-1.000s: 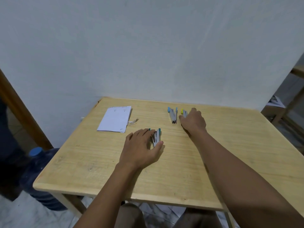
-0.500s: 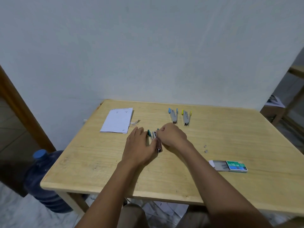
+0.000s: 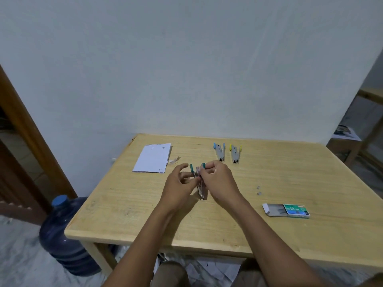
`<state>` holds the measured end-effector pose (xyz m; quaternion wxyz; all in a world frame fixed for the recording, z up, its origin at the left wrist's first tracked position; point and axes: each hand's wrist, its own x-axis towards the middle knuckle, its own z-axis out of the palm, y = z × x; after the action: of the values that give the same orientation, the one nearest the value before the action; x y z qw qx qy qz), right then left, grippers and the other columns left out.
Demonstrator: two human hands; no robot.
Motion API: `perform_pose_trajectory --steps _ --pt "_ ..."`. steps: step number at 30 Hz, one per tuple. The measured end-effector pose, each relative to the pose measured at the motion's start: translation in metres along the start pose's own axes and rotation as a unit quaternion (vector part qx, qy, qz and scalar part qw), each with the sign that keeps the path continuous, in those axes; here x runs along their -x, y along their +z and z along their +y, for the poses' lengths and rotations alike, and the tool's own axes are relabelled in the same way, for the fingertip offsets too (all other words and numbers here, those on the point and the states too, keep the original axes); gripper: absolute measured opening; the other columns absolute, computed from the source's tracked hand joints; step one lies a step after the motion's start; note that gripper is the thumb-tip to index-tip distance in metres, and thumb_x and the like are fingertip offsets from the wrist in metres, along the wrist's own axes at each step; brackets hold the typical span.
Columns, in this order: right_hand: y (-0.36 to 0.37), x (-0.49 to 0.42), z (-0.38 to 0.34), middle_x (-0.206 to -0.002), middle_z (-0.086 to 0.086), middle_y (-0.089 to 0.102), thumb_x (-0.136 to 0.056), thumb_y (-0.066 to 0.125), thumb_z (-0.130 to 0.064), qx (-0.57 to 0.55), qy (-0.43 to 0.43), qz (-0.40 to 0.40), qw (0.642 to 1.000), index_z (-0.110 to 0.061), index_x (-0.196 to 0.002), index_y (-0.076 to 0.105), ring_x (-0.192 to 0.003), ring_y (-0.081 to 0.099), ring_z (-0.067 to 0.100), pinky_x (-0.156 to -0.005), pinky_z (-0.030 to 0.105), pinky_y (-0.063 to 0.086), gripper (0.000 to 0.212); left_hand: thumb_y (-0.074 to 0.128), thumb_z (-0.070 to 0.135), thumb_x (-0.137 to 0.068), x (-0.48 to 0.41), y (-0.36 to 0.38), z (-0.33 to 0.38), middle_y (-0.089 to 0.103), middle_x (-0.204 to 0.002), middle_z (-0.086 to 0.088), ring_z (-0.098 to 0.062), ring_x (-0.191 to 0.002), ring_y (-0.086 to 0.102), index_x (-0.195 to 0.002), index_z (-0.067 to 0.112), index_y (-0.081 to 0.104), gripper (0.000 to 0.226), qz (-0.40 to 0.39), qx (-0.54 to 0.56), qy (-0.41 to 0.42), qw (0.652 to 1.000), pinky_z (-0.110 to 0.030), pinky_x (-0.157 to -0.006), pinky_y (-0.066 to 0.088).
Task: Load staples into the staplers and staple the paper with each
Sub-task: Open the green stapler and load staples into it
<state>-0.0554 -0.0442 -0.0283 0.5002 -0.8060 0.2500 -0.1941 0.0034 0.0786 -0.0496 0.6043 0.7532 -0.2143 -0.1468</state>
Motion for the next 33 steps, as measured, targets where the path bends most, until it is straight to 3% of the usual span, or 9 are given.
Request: perform_pose_trajectory --steps 3,6,9,15,20,23,26,29,33 --pt "-0.006 0.013 -0.004 -0.094 -0.008 0.072 -0.093 0.063 -0.038 -0.018 -0.038 -0.008 0.999 -0.023 -0.096 0.064 -0.081 0.071 0.006 -0.073 0.038 0.061 0.016 0.069 0.012 -0.089 0.007 0.004 0.007 0.076 -0.095 -0.004 -0.016 -0.082 0.075 -0.112 0.014 0.068 0.022 0.007 0.076 -0.009 0.997 -0.025 -0.065 0.056" --pt "-0.013 0.019 -0.004 -0.098 -0.006 0.075 -0.094 0.064 -0.031 -0.058 -0.059 -0.021 0.996 -0.021 -0.102 0.062 -0.084 0.073 0.005 -0.076 0.038 0.061 0.013 0.073 0.016 -0.087 0.007 0.005 0.008 0.076 -0.095 0.001 -0.016 -0.090 0.074 -0.103 0.021 0.071 0.017 0.018 0.061 0.020 0.998 -0.040 -0.079 0.061" --pt "-0.013 0.021 -0.004 -0.097 -0.008 0.075 -0.095 0.063 -0.028 -0.072 -0.067 0.030 0.995 -0.020 -0.113 0.061 -0.081 0.073 0.003 -0.076 0.034 0.061 0.019 0.073 0.015 -0.087 0.013 0.010 0.016 0.076 -0.096 0.003 -0.008 -0.091 0.072 -0.102 0.022 0.070 0.017 0.052 0.025 0.076 0.995 -0.028 -0.077 0.059" --pt "-0.032 0.016 -0.003 -0.087 0.010 0.076 -0.095 0.059 -0.013 -0.324 0.090 0.148 0.930 -0.009 -0.123 0.057 -0.079 0.076 0.021 -0.066 0.029 0.062 0.029 0.067 0.005 -0.090 0.029 0.019 0.032 0.077 -0.103 0.005 -0.013 -0.100 0.072 -0.098 0.014 0.067 0.012 0.084 0.180 0.093 0.976 -0.034 -0.086 0.058" --pt "-0.041 0.024 -0.001 -0.101 0.018 0.072 -0.097 0.055 -0.013 -0.296 0.194 -0.041 0.935 0.002 -0.110 0.061 -0.090 0.073 0.024 -0.082 0.036 0.061 0.021 0.061 0.011 -0.095 0.030 0.012 0.033 0.072 -0.118 -0.002 -0.017 -0.109 0.069 -0.119 0.003 0.061 0.025 0.093 0.366 0.025 0.926 -0.035 -0.092 0.057" --pt "-0.057 0.032 0.001 -0.082 0.014 0.067 -0.095 0.055 -0.015 -0.223 0.194 -0.166 0.941 0.001 -0.102 0.067 -0.073 0.065 0.023 -0.081 0.039 0.059 0.021 0.054 0.019 -0.099 0.028 0.002 0.034 0.071 -0.121 -0.003 -0.019 -0.111 0.068 -0.121 0.007 0.059 0.026 0.101 0.472 -0.011 0.876 -0.037 -0.094 0.054" --pt "-0.067 0.040 -0.004 -0.083 0.012 0.068 -0.097 0.058 -0.017 -0.135 0.131 -0.242 0.952 -0.008 -0.108 0.069 -0.070 0.064 0.022 -0.076 0.038 0.058 0.018 0.047 0.021 -0.102 0.024 -0.004 0.039 0.071 -0.119 -0.010 -0.025 -0.108 0.070 -0.119 0.003 0.057 0.027 0.095 0.572 -0.032 0.814 -0.039 -0.093 0.055" --pt "-0.063 0.044 -0.019 -0.099 -0.001 0.068 -0.098 0.058 -0.023 -0.039 -0.044 -0.146 0.988 -0.025 -0.108 0.068 -0.084 0.066 0.014 -0.076 0.029 0.057 0.014 0.045 0.025 -0.102 0.020 -0.005 0.043 0.074 -0.107 -0.013 -0.023 -0.095 0.074 -0.116 0.001 0.056 0.030 0.070 0.618 -0.054 0.781 -0.034 -0.077 0.061" --pt "-0.053 0.044 -0.031 -0.103 -0.017 0.062 -0.096 0.059 -0.033 0.054 -0.239 -0.058 0.968 -0.038 -0.119 0.065 -0.092 0.061 0.004 -0.075 0.025 0.052 0.024 0.044 0.033 -0.103 0.022 0.007 0.049 0.067 -0.096 -0.010 -0.019 -0.078 0.074 -0.112 0.007 0.055 0.030 0.019 0.590 -0.095 0.802 -0.030 -0.062 0.060"
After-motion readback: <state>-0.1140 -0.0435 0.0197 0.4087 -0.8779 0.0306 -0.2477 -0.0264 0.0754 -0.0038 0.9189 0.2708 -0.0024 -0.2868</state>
